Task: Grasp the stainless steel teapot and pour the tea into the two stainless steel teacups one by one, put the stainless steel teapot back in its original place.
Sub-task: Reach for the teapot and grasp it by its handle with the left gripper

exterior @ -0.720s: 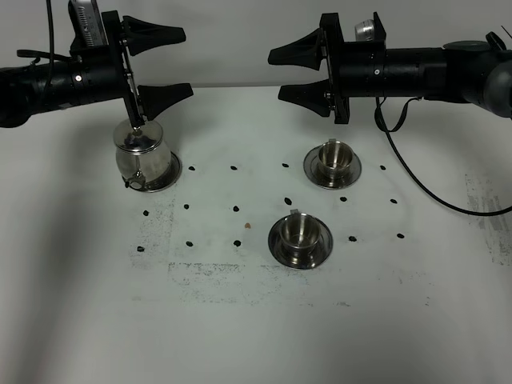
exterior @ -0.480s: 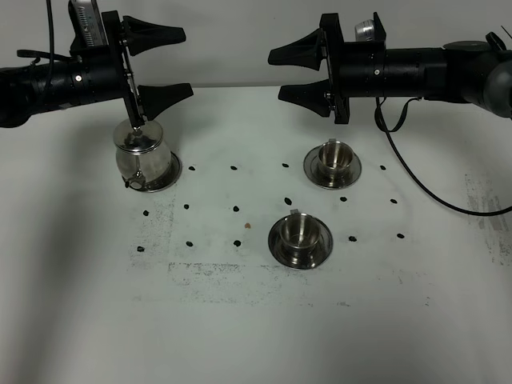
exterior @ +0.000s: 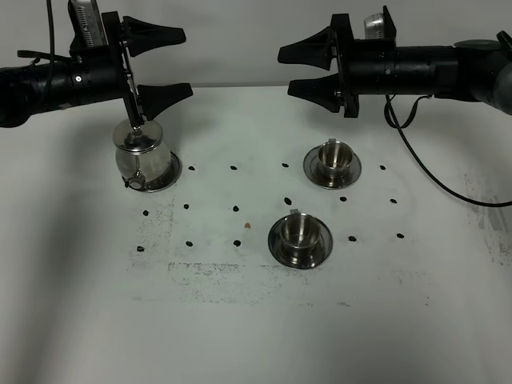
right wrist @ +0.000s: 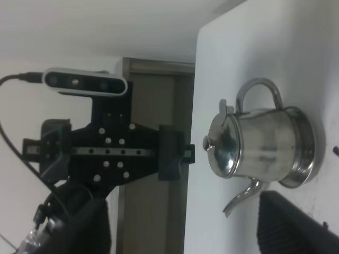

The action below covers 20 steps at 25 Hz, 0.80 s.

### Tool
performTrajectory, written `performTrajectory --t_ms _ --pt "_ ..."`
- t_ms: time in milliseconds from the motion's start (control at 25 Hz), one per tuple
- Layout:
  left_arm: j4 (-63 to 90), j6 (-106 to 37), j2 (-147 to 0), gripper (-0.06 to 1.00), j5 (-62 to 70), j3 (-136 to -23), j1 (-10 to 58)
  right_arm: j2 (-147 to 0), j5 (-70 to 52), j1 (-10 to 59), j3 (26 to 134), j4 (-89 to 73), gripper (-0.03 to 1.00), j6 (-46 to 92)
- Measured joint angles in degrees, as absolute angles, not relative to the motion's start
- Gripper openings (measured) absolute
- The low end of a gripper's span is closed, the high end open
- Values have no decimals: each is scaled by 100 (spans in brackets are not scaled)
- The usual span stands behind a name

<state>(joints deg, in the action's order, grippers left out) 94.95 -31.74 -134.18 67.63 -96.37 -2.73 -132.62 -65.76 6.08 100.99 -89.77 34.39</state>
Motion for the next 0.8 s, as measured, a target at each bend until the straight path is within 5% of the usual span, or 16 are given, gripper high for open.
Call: performTrajectory --t_ms 800 --pt "6924 -2903 -12476 76 6790 -9637 -1162 -12674 -6917 -1409 10099 -7149 48 3707"
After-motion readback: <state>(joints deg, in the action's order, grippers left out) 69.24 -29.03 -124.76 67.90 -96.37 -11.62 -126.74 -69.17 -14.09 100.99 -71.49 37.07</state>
